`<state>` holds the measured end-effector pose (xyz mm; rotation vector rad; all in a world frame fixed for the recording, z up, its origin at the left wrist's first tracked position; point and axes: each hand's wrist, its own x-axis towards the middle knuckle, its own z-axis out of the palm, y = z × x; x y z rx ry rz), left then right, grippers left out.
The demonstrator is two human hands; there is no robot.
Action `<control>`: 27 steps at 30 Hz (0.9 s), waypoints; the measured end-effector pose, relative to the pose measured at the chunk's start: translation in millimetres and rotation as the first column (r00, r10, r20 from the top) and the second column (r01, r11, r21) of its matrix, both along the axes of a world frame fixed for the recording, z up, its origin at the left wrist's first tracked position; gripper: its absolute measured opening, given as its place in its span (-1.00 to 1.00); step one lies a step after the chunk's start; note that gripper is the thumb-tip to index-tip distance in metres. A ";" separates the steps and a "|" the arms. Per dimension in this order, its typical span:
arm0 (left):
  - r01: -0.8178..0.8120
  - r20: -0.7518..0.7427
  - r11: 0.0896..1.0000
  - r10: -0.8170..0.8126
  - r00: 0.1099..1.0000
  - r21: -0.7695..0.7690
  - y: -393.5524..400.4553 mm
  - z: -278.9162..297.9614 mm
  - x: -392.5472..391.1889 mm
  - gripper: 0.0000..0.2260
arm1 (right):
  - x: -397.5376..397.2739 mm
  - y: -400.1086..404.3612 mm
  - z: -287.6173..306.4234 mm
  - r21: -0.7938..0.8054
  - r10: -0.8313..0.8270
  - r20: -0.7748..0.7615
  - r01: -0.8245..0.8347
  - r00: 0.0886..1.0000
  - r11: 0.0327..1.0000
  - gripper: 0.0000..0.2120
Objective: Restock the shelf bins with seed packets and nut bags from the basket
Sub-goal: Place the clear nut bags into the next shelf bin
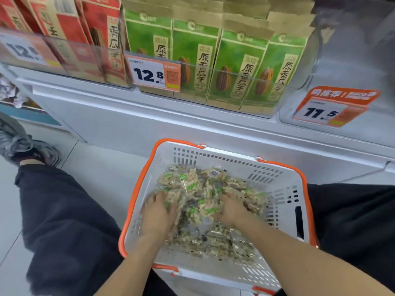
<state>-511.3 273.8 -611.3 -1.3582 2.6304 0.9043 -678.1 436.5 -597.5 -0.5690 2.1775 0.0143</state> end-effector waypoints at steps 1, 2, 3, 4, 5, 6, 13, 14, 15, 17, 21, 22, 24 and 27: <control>-0.055 -0.014 0.998 0.055 0.998 0.044 -1.1 4.8 -2.8 -0.59 | -1.1 -1.1 1.7 -0.005 -0.013 -0.010 0.013 1.000 1.000 -0.29; -0.097 -0.033 0.991 0.100 0.994 0.095 0.1 9.0 -4.2 -0.58 | -2.6 -0.6 2.7 -0.015 -0.033 -0.024 0.033 0.999 0.999 -0.33; -0.119 -0.048 0.983 0.127 0.991 0.142 2.6 12.2 -4.6 -0.57 | -4.4 -0.4 5.6 -0.029 -0.055 -0.031 0.054 0.998 0.998 -0.39; -0.129 -0.054 0.976 0.140 0.989 0.177 5.4 12.0 -3.8 -0.55 | -6.5 0.0 7.6 -0.054 -0.071 -0.032 0.069 0.997 0.996 -0.48; -0.144 -0.037 0.969 0.155 0.987 0.199 8.9 11.3 -2.7 -0.50 | -7.4 -0.4 8.6 -0.076 -0.081 -0.032 0.079 0.996 0.994 -0.59; -0.166 -0.010 0.962 0.172 0.985 0.217 12.0 8.3 -1.4 -0.45 | -5.7 -0.3 9.3 -0.090 -0.096 -0.033 0.092 0.995 0.992 -0.69; -0.130 0.065 0.967 0.118 0.991 0.220 44.3 9.0 -2.1 -0.63 | 17.3 29.7 -13.4 -0.178 -0.279 0.024 0.279 0.960 0.944 -0.68; -0.117 0.053 0.968 0.108 0.993 0.222 49.3 10.6 -2.2 -0.69 | 16.5 35.5 -13.0 -0.202 -0.311 0.032 0.311 0.950 0.929 -0.68; -0.115 0.029 0.966 0.111 0.993 0.230 53.4 11.9 -1.7 -0.71 | 15.8 41.0 -8.6 -0.206 -0.364 0.045 0.365 0.930 0.908 -0.62; -0.132 -0.061 0.953 0.154 0.986 0.273 57.2 13.6 -1.3 -0.69 | 12.8 51.6 -4.0 -0.201 -0.466 0.105 0.477 0.879 0.855 -0.39; -0.196 -0.210 0.937 0.262 0.942 0.290 54.4 27.1 -6.1 -0.67 | 8.4 67.5 13.2 -0.108 -0.652 0.392 0.736 0.649 0.668 0.19; -0.206 -0.241 0.939 0.275 0.931 0.276 52.9 32.2 -7.4 -0.68 | 8.4 70.3 18.1 -0.109 -0.658 0.446 0.766 0.607 0.634 0.22; -0.232 -0.321 0.935 0.314 0.893 0.270 50.6 41.0 -9.6 -0.71 | 9.5 74.6 26.7 -0.135 -0.660 0.512 0.810 0.550 0.571 0.20; -0.221 -0.345 0.909 0.346 0.872 0.353 53.8 53.7 -14.7 -0.67 | 9.2 83.2 41.6 -0.196 -0.599 0.636 0.853 0.486 0.484 0.08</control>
